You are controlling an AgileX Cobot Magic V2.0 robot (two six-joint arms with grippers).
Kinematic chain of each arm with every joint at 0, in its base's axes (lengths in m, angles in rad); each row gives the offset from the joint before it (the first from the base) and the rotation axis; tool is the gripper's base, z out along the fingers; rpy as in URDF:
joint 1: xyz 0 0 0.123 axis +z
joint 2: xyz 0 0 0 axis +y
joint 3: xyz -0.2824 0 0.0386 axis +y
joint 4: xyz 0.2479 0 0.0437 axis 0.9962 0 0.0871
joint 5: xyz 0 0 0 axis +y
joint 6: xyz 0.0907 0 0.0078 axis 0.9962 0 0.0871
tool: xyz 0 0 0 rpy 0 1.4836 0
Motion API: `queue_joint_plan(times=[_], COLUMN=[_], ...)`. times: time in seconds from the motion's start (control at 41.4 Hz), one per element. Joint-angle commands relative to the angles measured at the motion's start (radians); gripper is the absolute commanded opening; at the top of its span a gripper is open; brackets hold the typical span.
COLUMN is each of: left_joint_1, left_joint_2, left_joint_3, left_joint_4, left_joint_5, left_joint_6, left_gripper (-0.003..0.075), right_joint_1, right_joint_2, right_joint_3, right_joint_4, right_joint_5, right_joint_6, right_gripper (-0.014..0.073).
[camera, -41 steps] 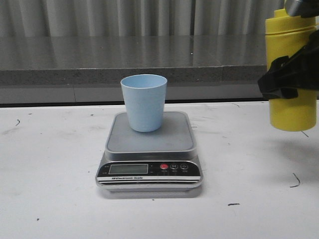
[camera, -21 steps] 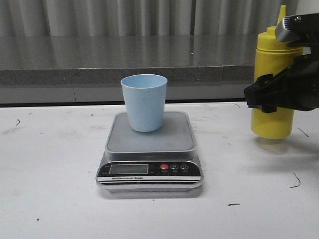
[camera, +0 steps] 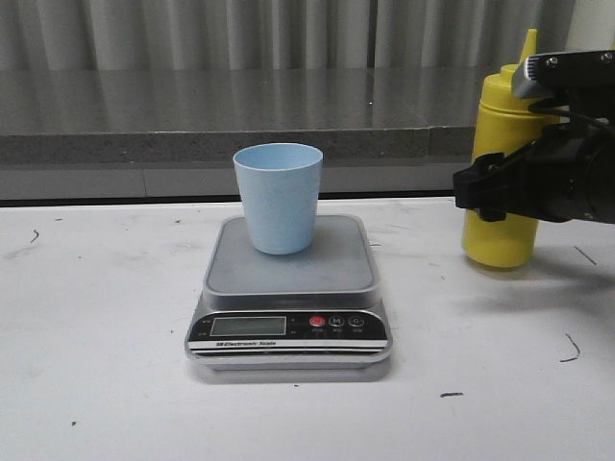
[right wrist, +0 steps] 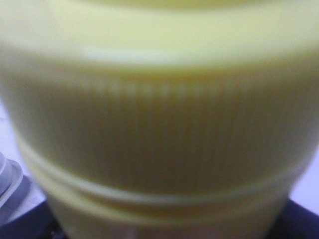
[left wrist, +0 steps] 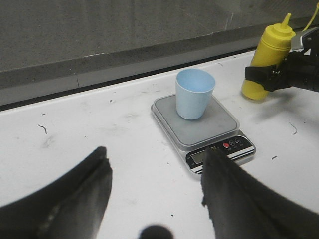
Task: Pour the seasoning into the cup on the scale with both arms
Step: 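Turn the bottle upright and lower it back onto the table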
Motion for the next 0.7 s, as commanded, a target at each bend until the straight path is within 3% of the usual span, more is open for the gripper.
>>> queue_joint_plan(times=[0.0,0.265,0.507,0.676], left_joint_1=[0.003,0.003,0.003,0.003], left_joint_2=[0.009,0.009,0.009,0.009], left_joint_3=[-0.024,-0.024,-0.024,-0.024], left_joint_4=[-0.003,-0.003,-0.003,-0.003], left_joint_5=[-0.071,-0.071,-0.071,-0.071], left_joint_6=[-0.008,-0.008,-0.008,-0.008], left_gripper=[0.04,0.04,0.04,0.04], right_joint_1=[-0.006,-0.006,-0.006,-0.006], right_joint_2=[-0.034,-0.033,-0.033,-0.043], right_joint_3=[-0.028,-0.028,-0.028,-0.028], right_joint_4=[-0.001,-0.001,0.007,0.007], right_joint_5=[-0.119,-0.081,0.004,0.061], right_joint_6=[0.004,0.004,0.005,0.007], right_gripper=[0.0314,0.0437,0.0608,0.0604])
